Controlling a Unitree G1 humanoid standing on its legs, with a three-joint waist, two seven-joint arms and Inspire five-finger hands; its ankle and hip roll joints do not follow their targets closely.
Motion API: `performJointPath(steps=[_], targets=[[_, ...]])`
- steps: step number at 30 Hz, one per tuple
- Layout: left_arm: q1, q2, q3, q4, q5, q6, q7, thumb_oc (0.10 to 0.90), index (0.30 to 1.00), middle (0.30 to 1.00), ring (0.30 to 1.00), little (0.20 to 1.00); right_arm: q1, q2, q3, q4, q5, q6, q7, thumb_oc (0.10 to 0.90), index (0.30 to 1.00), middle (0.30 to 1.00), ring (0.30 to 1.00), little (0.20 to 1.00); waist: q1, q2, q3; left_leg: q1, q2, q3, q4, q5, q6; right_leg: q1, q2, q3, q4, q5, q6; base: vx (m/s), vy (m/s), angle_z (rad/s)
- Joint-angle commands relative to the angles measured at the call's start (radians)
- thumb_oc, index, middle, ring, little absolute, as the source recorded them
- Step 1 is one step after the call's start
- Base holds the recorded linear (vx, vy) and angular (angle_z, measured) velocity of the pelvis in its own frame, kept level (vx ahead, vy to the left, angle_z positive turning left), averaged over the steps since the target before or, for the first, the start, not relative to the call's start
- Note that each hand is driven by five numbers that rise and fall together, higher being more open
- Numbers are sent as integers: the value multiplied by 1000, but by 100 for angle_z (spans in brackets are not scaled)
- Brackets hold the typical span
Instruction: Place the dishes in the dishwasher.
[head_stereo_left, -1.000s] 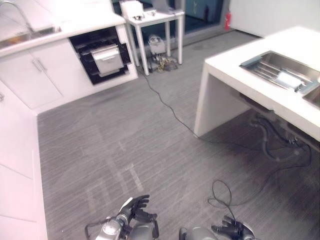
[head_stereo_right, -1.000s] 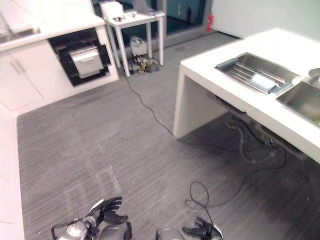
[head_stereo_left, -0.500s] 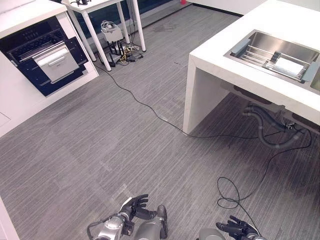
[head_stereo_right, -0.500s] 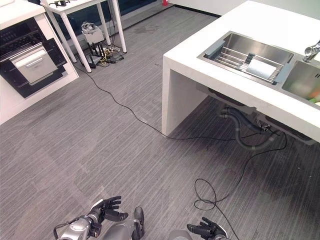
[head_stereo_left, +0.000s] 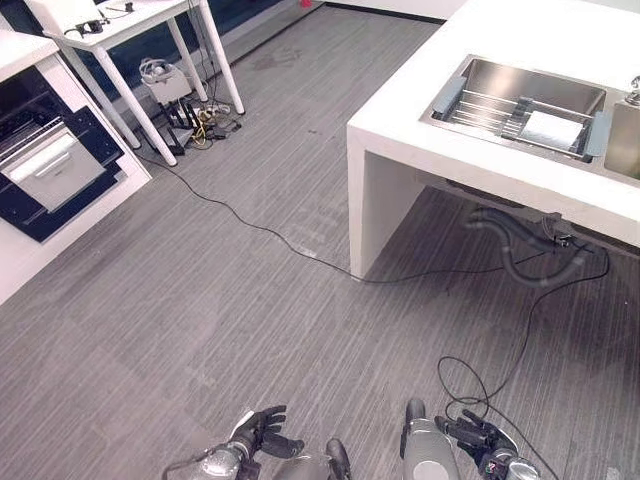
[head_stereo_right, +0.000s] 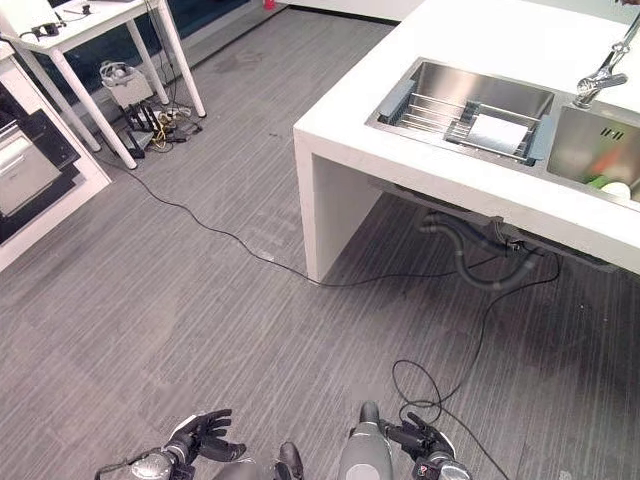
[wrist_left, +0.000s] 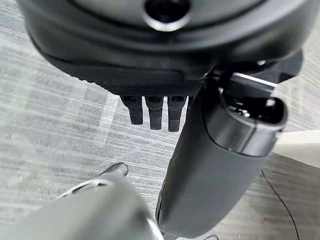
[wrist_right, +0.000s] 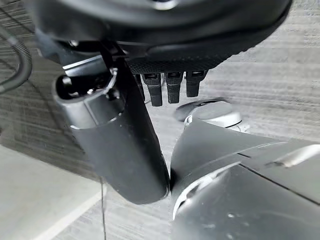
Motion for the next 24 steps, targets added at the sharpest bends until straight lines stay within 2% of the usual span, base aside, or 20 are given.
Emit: performJointPath(steps=[1, 3, 4, 6, 7, 8, 9, 10, 12, 13, 14, 16, 19, 20, 21, 22, 23, 24], targets=[[-45, -5, 0, -39, 8, -28, 16, 800, 900, 900, 900, 900, 10, -33, 35, 13, -45, -27, 8, 800, 900, 900, 900, 900, -22, 12, -16, 59, 66, -91, 6, -95, -44, 12, 45, 38, -8, -69, 12, 302, -476, -25], [-49, -19, -3, -32, -2, -19, 24, 800, 900, 900, 900, 900, 6, -48, 39, 11, -34, -18, 5, 800, 900, 900, 900, 900, -19, -11, -20, 104, 63, -104, 6, -46, -57, 31, 58, 47, -8, -90, -26, 280, -471, -30], [-50, -24, 6, -32, -17, -17, 23, 800, 900, 900, 900, 900, 4, -61, 44, 15, -28, -20, 9, 800, 900, 900, 900, 900, -15, -17, -15, 58, 83, -124, 135, 31, -70, 49, 80, 53, -8, -106, -57, 180, -345, -42], [-50, -26, 16, -36, -19, -11, 18, 800, 900, 900, 900, 900, 6, -67, 46, 16, -27, -23, 12, 800, 900, 900, 900, 900, -13, -19, -9, 11, 91, -127, 238, 63, -73, 65, 95, 53, -8, -116, -75, 139, -273, -46], [-52, -24, 29, -41, -17, 1, 5, 800, 900, 900, 900, 900, 10, -71, 46, 14, -21, -22, 10, 800, 900, 900, 900, 900, -10, -22, -1, -47, 94, -134, 329, 87, -71, 82, 106, 49, -8, -123, -95, 170, -237, -38], [-50, -24, 35, -42, -28, 8, -5, 800, 900, 900, 900, 900, 12, -74, 45, 14, -11, -18, 7, 800, 900, 900, 900, 900, -2, -21, 4, -85, 59, -155, 343, 71, -58, 94, 115, 56, -8, -128, -98, 198, -182, -25], [-47, -25, 39, -42, -39, 18, -9, 800, 900, 900, 900, 900, 12, -75, 45, 14, -8, -14, 6, 800, 900, 900, 900, 900, 5, -19, 7, -94, 25, -167, 327, 48, -46, 101, 121, 66, -8, -129, -95, 303, -69, -22], [-37, -28, 52, -49, -56, 43, -15, 800, 900, 900, 900, 900, 10, -74, 42, 13, -22, -4, 9, 800, 900, 900, 900, 900, 18, -10, 10, -93, -41, -181, 232, 29, -31, 111, 143, 91, -8, -132, -89, 349, -22, -33], [-33, -25, 65, -41, -54, 53, -33, 800, 900, 900, 900, 900, 9, -73, 42, 18, -17, 3, 9, 800, 900, 900, 900, 900, 22, -7, 12, -87, -39, -145, 57, 73, -40, 133, 167, 92, -8, -156, -88, 329, 10, -65], [-31, -27, 65, -36, -65, 54, -35, 800, 900, 900, 900, 900, 7, -75, 44, 20, -15, 8, 8, 800, 900, 900, 900, 900, 28, -2, 22, -106, -46, -159, 6, 92, -50, 152, 182, 105, -8, -169, -87, 248, 44, -95], [-28, -29, 66, -33, -75, 54, -33, 800, 900, 900, 900, 900, 6, -76, 46, 20, -12, 13, 5, 800, 900, 900, 900, 900, 34, 7, 26, -145, -49, -185, 6, 93, -59, 163, 200, 118, -8, -178, -86, 311, 86, -90], [-15, -35, 91, -18, -99, 45, -33, 800, 900, 900, 900, 900, 5, -87, 56, 32, -14, 29, 21, 800, 900, 900, 900, 900, 68, 42, 35, -307, -30, -289, 6, 158, -99, 211, 261, 196, -8, -224, -91, 504, 148, -107], [-19, -34, 103, -4, -100, 41, -39, 800, 900, 900, 900, 900, 7, -87, 50, 32, -14, 26, 23, 800, 900, 900, 900, 900, 72, 40, 28, -311, -28, -262, 6, 148, -86, 232, 247, 218, -8, -247, -81, 460, 258, -129], [-14, -33, 102, 16, -110, 30, -34, 800, 900, 900, 900, 900, 4, -81, 47, 31, 0, 33, 9, 800, 900, 900, 900, 900, 78, 37, 13, -290, -53, -269, 6, 120, -62, 260, 243, 228, -8, -270, -81, 595, 445, -34], [-16, -21, 100, 27, -102, 29, -47, 800, 900, 900, 900, 900, 8, -73, 38, 31, 4, 35, 3, 800, 900, 900, 900, 900, 73, 35, -2, -263, -63, -253, 6, 92, -40, 286, 245, 220, -8, -263, -81, 674, 527, -56], [-20, -12, 94, 31, -93, 27, -61, 800, 900, 900, 900, 900, 11, -65, 29, 26, 0, 36, -9, 800, 900, 900, 900, 900, 65, 43, -13, -238, -73, -265, 6, 63, -17, 289, 246, 202, 26, -202, -67, 445, 433, -67], [-24, -2, 83, 33, -92, 28, -66, 800, 900, 900, 900, 900, 17, -59, 26, 27, -2, 27, -12, 800, 900, 900, 900, 900, 53, 49, -20, -220, -87, -259, 6, 30, 6, 219, 251, 198, 178, -124, -41, 319, 368, -62], [-25, 3, 75, 34, -96, 32, -63, 800, 900, 900, 900, 900, 23, -58, 19, 28, 2, 26, -11, 800, 900, 900, 900, 900, 47, 48, -26, -212, -102, -260, 6, 13, 19, 180, 258, 201, 250, -81, -25, 183, 268, -73]])
